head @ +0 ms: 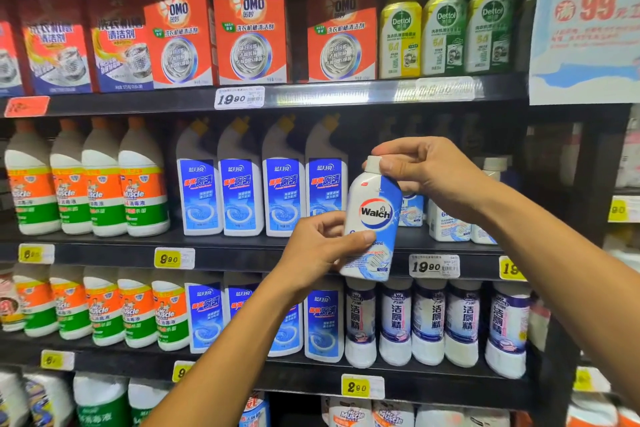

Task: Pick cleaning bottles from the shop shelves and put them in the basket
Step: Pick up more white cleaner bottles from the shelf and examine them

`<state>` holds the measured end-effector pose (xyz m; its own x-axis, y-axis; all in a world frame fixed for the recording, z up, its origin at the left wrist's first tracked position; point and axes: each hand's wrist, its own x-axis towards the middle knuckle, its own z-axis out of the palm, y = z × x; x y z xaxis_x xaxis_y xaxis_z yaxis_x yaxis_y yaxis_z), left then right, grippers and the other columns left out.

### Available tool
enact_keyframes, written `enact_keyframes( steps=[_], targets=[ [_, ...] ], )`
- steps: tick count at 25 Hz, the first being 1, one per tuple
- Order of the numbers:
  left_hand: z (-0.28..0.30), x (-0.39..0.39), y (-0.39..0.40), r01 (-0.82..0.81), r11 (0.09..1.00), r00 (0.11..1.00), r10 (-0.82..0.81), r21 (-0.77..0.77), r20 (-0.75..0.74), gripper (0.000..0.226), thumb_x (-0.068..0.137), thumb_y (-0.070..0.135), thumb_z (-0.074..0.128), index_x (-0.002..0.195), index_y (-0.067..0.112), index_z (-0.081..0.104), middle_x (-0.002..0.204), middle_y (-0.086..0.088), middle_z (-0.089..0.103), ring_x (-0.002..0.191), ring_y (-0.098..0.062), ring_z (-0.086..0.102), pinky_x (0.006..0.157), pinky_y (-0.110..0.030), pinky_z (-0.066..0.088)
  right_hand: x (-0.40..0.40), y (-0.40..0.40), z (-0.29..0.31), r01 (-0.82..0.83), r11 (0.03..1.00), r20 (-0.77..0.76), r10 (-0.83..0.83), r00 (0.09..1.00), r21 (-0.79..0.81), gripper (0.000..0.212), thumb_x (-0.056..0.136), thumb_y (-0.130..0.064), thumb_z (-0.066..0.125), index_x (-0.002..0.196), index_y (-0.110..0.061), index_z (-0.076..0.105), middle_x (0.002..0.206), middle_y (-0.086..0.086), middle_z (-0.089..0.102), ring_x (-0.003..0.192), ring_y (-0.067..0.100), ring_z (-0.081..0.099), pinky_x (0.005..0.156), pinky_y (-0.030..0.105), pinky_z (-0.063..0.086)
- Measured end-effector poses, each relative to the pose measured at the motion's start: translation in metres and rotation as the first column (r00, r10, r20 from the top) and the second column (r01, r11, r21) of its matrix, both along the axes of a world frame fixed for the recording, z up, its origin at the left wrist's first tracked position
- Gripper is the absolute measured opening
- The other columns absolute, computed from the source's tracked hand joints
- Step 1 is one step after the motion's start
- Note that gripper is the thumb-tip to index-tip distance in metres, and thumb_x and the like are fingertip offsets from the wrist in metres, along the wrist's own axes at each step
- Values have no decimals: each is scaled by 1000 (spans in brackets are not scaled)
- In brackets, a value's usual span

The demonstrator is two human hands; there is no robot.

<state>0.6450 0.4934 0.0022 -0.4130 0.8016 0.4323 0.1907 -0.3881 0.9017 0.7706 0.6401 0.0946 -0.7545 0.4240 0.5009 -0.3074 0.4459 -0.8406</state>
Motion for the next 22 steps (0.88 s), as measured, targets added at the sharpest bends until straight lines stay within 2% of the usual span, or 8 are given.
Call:
enact_keyframes(
  steps=[6, 9, 11, 13, 15, 17, 19, 22],
  targets=[
    [-2, -2, 4, -38, 999, 999, 38, 12, 0, 22, 78, 11, 78, 100, 13, 73, 96, -6, 78, 83, -16, 75, 59, -21, 56, -1, 4, -3, 9, 1000, 8, -9, 1000, 14, 26, 90, -12, 67, 115, -7, 65, 106, 13, 74, 92, 15, 70, 73, 26, 59],
    [-6, -4, 8, -29, 999, 999, 28, 40, 26, 32, 74, 17, 80, 105, 12, 72, 99, -6, 78, 84, -15, 75, 62, -21, 56, 3, 9, -10, -75, 997, 62, 76, 995, -12, 47, 78, -27, 73, 121, -12, 62, 104, 3, 75, 97, 13, 71, 74, 26, 58],
    [-7, -6, 11, 5, 999, 996, -9, 46, 87, 28, 75, 20, 80, 102, 15, 75, 101, -6, 77, 85, -16, 74, 66, -25, 58, 5, 7, -21, -124, 991, 76, 127, 989, -54, 55, 70, -29, 74, 121, -13, 62, 107, 3, 75, 97, 12, 72, 75, 27, 59],
    [-7, -11, 13, 99, 994, 975, -106, 47, 194, 23, 75, 26, 74, 95, 16, 78, 101, -8, 76, 87, -17, 73, 71, -29, 60, 5, 5, -30, -110, 993, 37, 112, 993, -49, 45, 67, -28, 75, 110, -15, 67, 100, 2, 77, 92, 11, 72, 75, 27, 60],
    [-9, -14, 16, 201, 977, 942, -211, 64, 260, 27, 78, 30, 71, 98, 11, 76, 97, -7, 77, 89, -17, 74, 73, -31, 60, 5, -1, -32, -35, 999, -32, 35, 999, -1, 31, 66, -27, 79, 95, -18, 73, 87, -1, 78, 83, 8, 73, 75, 26, 61],
    [-12, -15, 21, 222, 970, 928, -241, 97, 283, 30, 85, 29, 62, 106, 8, 69, 91, -4, 77, 89, -17, 73, 76, -34, 60, 4, -10, -30, 77, 995, -98, -70, 993, 65, 22, 68, -21, 85, 87, -18, 75, 82, -2, 78, 75, 6, 72, 72, 25, 61],
    [-15, -13, 28, 214, 963, 900, -259, 162, 351, 34, 87, 26, 54, 112, 7, 66, 102, -9, 75, 96, -22, 71, 80, -39, 60, 2, -20, -30, 230, 951, -136, -205, 969, 205, 19, 72, -22, 87, 88, -20, 77, 82, -3, 78, 76, 5, 72, 72, 27, 60],
    [-20, -9, 35, 299, 917, 804, -390, 263, 448, 37, 90, 23, 47, 118, 5, 64, 114, -20, 70, 101, -34, 70, 87, -49, 58, 3, -35, -32, 375, 860, -146, -346, 927, 346, 29, 73, -38, 85, 98, -25, 79, 88, -10, 78, 82, 2, 72, 79, 34, 59]
  ],
)
